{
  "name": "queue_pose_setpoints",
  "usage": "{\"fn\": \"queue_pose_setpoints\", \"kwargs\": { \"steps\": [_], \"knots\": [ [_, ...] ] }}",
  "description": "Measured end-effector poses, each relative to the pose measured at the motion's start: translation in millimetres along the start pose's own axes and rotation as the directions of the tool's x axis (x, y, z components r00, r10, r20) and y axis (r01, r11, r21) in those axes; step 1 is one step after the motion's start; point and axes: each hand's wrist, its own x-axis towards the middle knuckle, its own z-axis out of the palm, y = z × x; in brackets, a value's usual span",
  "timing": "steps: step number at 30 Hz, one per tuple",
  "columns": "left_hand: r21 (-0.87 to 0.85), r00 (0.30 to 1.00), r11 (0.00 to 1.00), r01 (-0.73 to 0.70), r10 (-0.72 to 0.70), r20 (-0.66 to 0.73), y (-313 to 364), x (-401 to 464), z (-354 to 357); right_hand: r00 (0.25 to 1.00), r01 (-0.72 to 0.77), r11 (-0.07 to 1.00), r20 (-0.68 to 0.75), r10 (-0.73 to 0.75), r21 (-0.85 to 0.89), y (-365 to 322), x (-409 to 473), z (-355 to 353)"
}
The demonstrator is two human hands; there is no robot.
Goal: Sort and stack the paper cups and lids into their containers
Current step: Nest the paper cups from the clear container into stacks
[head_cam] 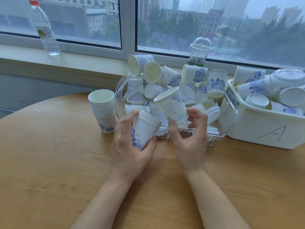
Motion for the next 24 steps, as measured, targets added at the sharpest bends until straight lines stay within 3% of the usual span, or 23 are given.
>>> {"fn": "queue_pose_setpoints", "kwargs": {
  "steps": [6, 13, 24],
  "knots": [
    [-0.063, 0.992, 0.994, -0.092, 0.097, 0.082, -0.3, -2.0, 0.7, 0.998, 0.045, 0.998, 0.039, -0.046, 0.033, 3.2, -3.1, 2.4],
    [-0.073, 0.986, 0.991, -0.108, 0.116, 0.119, -0.1, -2.9, 1.6, 0.992, 0.073, 0.995, 0.096, -0.079, 0.068, 8.2, -4.5, 1.8],
    [-0.094, 0.981, 0.987, -0.127, 0.139, 0.132, -0.9, -3.3, 2.7, 0.998, 0.043, 0.997, 0.047, -0.046, 0.06, 1.8, -4.7, 0.4]
  ]
}}
